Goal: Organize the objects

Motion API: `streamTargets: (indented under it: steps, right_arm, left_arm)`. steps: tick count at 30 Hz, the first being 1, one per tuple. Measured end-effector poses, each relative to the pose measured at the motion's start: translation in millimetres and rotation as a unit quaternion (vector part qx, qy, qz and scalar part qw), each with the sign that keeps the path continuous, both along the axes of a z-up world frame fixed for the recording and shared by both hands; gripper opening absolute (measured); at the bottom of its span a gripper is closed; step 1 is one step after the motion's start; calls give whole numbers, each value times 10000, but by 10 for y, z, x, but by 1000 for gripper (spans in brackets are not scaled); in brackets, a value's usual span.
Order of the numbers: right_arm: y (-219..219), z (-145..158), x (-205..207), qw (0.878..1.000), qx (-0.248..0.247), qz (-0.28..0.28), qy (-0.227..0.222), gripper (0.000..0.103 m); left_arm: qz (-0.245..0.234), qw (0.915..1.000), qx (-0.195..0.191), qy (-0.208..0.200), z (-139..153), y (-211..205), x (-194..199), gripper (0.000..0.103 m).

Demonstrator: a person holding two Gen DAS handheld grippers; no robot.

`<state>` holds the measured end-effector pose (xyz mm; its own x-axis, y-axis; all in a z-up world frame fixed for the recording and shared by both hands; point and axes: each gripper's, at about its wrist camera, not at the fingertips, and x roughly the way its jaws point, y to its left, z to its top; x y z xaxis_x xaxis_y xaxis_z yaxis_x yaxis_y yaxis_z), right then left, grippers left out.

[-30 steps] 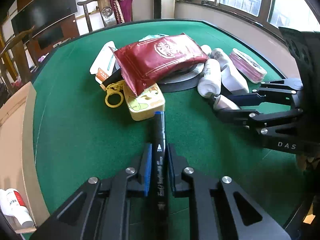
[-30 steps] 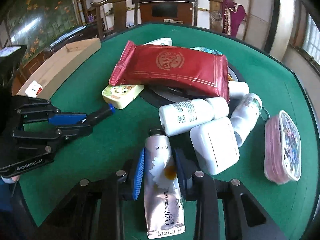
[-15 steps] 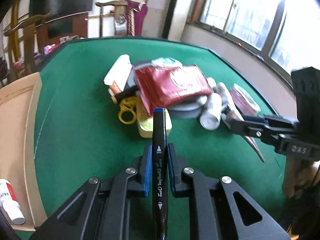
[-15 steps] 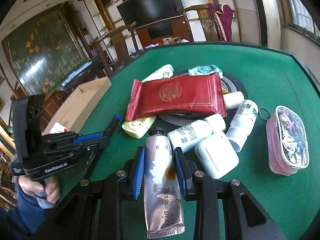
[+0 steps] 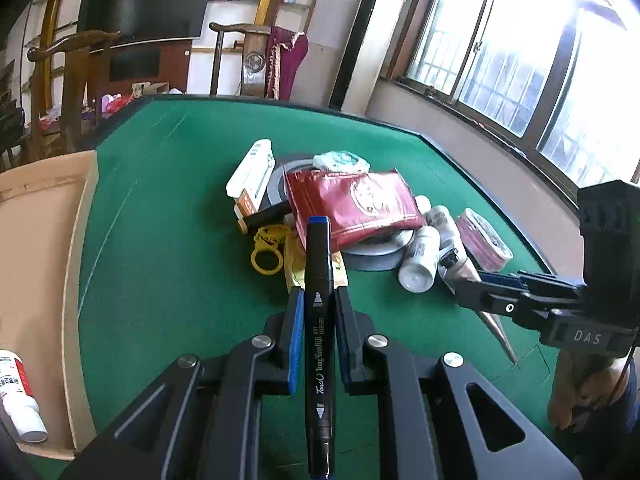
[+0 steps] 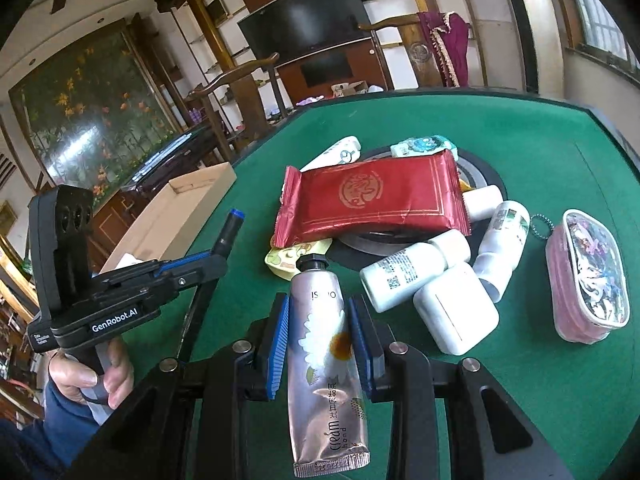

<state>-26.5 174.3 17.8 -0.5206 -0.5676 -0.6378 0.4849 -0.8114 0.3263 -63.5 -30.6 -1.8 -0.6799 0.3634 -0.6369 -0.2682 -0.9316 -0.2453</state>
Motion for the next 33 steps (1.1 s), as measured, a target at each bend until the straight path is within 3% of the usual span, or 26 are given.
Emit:
streamTargets:
  steps: [10,21,28,33]
  right_arm:
    - [-97,13,47,10000,-70,25,57,32]
    - [-318,14,91,9999,-99,64,42,32]
    - [-378,8,86,9999,-100,27,11,32]
    - [-348,12,77,10000,-82,-9,34,32]
  left_arm:
    - [550,9970,-276,460,123,-87,64,14]
    - [602,9950,-486,628,164,-68,118,14]
    - [581,9951,-546,579,142,-52,99,14]
    - [446,9967,-621,278,37,-4,23,14]
